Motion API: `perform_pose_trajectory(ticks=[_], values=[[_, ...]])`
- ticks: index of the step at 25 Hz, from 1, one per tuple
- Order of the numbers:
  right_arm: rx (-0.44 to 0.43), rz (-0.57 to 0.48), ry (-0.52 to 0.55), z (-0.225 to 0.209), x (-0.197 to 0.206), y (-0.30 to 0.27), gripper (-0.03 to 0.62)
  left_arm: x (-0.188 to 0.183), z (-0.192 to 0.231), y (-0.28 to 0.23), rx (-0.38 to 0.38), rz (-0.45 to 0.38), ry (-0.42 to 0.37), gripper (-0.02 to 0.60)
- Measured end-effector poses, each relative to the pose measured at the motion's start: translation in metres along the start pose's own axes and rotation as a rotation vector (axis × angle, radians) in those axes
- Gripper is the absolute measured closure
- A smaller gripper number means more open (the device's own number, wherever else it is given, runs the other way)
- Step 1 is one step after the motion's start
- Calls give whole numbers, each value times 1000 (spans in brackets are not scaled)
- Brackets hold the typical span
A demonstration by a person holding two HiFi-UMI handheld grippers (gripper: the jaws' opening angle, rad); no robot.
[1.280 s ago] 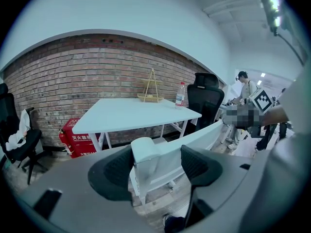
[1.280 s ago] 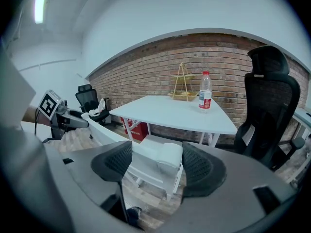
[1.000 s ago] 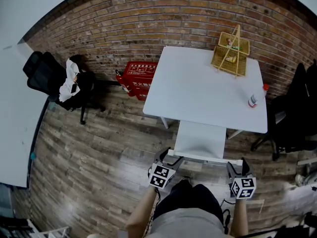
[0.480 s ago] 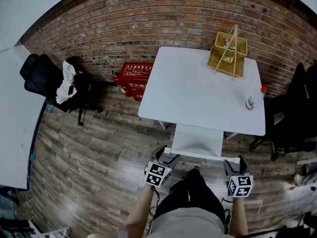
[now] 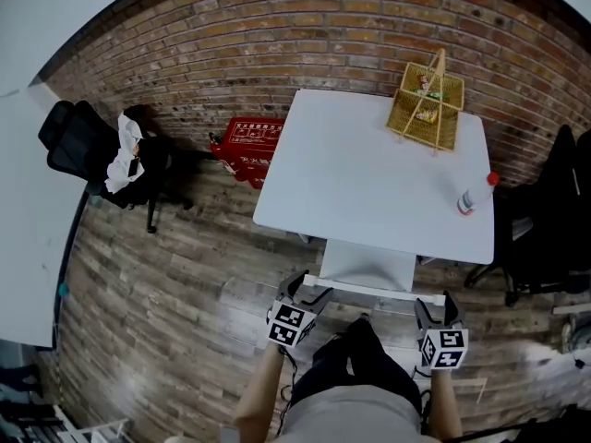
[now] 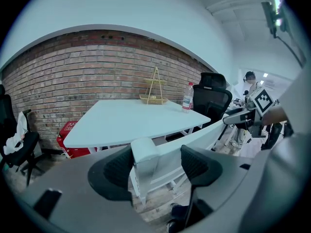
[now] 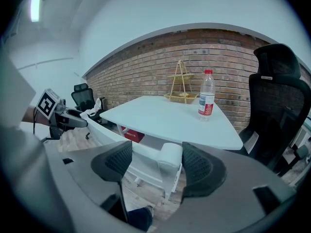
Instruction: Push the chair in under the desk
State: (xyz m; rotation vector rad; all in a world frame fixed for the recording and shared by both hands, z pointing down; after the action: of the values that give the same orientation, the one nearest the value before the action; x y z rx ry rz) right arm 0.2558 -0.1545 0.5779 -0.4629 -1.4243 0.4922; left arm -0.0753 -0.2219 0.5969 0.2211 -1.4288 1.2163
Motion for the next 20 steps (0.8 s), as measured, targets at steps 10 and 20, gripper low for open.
perform_pose_trajectory(ticks=[10,20], values=[[-4,-1,2,-9,-13,-17,273,-13,9,-14,-9,2,9,264],[-8,5,3,-11,-22,-27,273,-19,17,-22,-23,-6,2,262]])
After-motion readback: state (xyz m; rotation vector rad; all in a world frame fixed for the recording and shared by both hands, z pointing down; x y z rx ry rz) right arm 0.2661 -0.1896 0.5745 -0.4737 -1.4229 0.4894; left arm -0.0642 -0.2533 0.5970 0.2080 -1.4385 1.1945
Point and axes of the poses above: the fingertips, and each gripper's own axes: y backward along the fingers, z to its left, x out of its underside, the point moved 7 cm from there along y, backward along the fingers, and after that the axes turned 14 degrees about x, right-handed, at the moved point
